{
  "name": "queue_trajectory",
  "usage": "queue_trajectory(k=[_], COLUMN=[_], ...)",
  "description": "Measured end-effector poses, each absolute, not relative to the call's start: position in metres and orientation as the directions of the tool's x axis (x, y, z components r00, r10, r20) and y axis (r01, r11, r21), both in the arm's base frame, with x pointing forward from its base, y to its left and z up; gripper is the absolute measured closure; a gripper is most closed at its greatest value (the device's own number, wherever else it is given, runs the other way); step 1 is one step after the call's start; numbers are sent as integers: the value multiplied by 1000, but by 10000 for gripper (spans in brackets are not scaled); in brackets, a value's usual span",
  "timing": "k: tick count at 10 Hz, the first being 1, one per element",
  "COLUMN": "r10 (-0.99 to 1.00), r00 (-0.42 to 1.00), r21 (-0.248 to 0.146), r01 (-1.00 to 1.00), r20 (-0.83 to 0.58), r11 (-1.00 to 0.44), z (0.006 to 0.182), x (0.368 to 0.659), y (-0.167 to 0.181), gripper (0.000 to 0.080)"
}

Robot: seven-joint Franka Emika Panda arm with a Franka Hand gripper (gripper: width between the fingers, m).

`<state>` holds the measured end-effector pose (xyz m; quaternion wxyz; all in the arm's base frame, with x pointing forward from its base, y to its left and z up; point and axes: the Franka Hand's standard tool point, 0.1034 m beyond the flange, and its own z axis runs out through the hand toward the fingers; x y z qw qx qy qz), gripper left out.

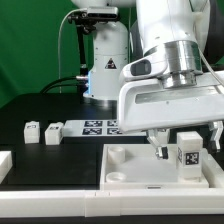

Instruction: Assemble one leg

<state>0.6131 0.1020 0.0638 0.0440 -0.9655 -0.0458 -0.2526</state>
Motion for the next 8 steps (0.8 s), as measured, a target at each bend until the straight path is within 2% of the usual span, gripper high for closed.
queue_trajectory(k=[5, 8], r10=[61, 85], r00=[900, 991], r21=[-72, -125], r01=[102, 98], r20=[432, 105], r11=[-992, -987], z=[66, 75], x=[614, 615], y=[97, 98], gripper=[150, 150])
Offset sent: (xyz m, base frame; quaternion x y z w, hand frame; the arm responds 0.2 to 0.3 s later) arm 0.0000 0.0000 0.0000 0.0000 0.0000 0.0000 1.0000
